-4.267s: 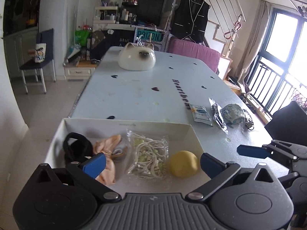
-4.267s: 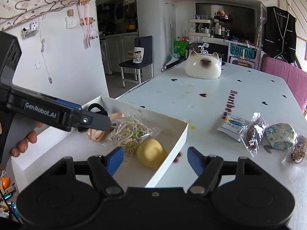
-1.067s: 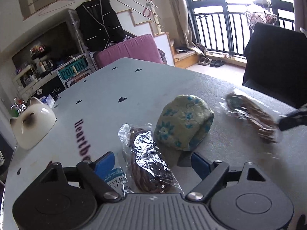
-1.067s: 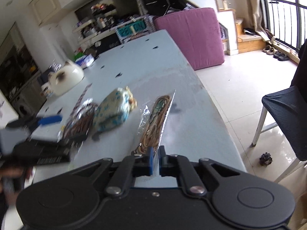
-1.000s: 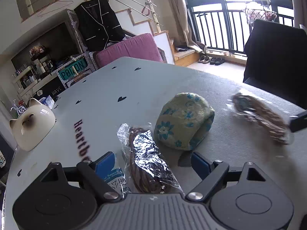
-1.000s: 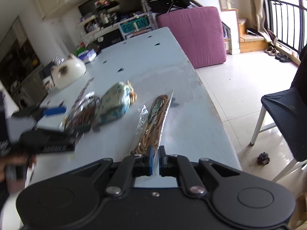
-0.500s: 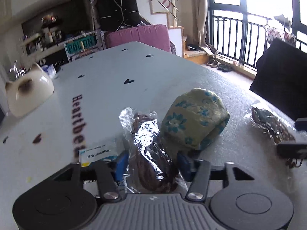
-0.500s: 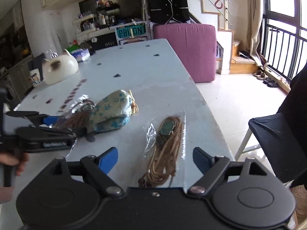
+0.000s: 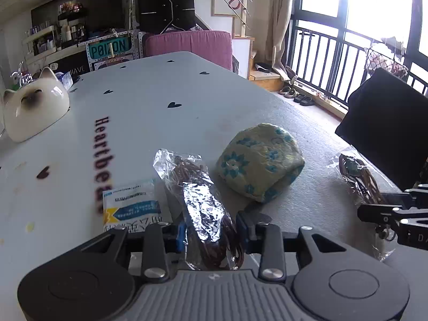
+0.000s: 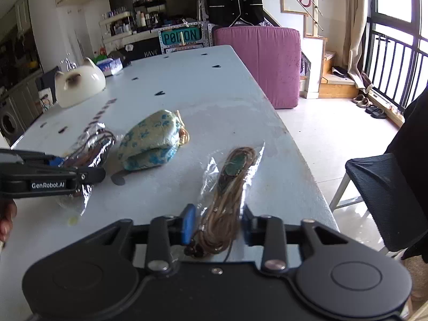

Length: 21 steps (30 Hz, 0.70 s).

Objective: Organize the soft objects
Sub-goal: 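Carry both cord bags with both tools over into the white box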

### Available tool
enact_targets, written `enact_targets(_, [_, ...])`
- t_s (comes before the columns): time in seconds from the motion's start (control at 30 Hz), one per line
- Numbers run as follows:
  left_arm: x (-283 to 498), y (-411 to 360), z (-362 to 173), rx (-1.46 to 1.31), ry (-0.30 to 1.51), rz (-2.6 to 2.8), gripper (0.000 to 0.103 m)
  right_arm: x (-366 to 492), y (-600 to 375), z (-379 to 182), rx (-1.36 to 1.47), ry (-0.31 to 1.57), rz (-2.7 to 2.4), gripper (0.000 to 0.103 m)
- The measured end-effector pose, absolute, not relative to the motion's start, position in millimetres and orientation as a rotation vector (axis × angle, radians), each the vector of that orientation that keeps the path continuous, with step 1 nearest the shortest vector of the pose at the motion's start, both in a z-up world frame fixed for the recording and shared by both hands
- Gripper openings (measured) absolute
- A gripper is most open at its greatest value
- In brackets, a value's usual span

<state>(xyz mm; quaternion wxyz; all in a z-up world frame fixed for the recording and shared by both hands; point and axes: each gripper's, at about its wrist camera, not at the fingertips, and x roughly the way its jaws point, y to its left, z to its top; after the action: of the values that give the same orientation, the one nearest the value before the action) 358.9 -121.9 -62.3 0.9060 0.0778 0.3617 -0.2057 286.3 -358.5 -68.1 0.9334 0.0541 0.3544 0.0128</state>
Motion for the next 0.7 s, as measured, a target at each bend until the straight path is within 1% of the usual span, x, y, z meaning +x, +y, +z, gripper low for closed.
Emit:
enact_targets(0.03, [356.9,-121.2,-60.7,0.154,0.747,-0.427,0.036,283.9,-359.1,-66.5,0.118,0.719,0.027,0.029])
enact_targets(0.13, [349.7,-117.8,-54.2,0.138,0.739,-0.433,0.035,276.9,-360.1,-59.6,0.135,0.701,0.033,0.027])
enact_targets(0.7, [275.4,-90.6,9.2,0.034,0.67,-0.5,0.035,210.4,-340.4,7.5,0.179,0.548,0.12,0.026])
